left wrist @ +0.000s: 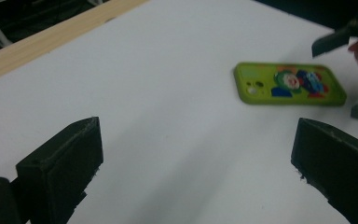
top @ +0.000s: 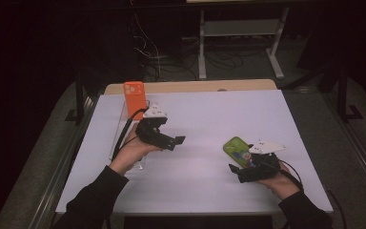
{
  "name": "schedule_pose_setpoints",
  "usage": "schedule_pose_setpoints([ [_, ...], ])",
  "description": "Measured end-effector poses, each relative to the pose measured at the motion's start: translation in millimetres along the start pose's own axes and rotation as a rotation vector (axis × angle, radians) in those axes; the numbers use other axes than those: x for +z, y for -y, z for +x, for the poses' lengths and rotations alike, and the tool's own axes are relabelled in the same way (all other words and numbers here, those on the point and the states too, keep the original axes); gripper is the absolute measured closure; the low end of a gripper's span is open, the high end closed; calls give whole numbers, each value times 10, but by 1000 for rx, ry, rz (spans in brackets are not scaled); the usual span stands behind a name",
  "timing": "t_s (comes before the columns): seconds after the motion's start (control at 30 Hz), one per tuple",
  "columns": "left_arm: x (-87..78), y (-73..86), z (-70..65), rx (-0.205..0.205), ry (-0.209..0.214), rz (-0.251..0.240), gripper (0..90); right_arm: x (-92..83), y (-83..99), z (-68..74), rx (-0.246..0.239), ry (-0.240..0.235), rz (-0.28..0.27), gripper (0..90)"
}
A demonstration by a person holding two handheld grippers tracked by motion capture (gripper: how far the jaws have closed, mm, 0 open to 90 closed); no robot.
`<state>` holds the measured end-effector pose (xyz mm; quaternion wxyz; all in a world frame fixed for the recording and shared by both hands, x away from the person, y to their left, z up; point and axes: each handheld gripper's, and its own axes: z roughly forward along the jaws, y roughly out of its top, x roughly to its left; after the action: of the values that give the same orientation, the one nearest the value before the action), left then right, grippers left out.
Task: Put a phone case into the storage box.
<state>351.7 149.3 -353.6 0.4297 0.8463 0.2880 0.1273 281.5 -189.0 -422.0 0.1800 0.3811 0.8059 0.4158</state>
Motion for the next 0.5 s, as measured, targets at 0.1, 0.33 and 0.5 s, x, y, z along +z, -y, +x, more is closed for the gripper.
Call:
schedule_pose_setpoints([
  [0.1, 37, 84, -99, 34, 30, 23, 17, 1, 3, -15, -6, 2, -2, 0],
  [0.33, 132, 320, -269, 37, 74, 52, 17, -8, 4, -33, 1, 0, 2, 0],
  [0.5, 184, 472, -286, 16, 94, 45, 17, -19, 0, -46, 4, 1, -5, 0],
])
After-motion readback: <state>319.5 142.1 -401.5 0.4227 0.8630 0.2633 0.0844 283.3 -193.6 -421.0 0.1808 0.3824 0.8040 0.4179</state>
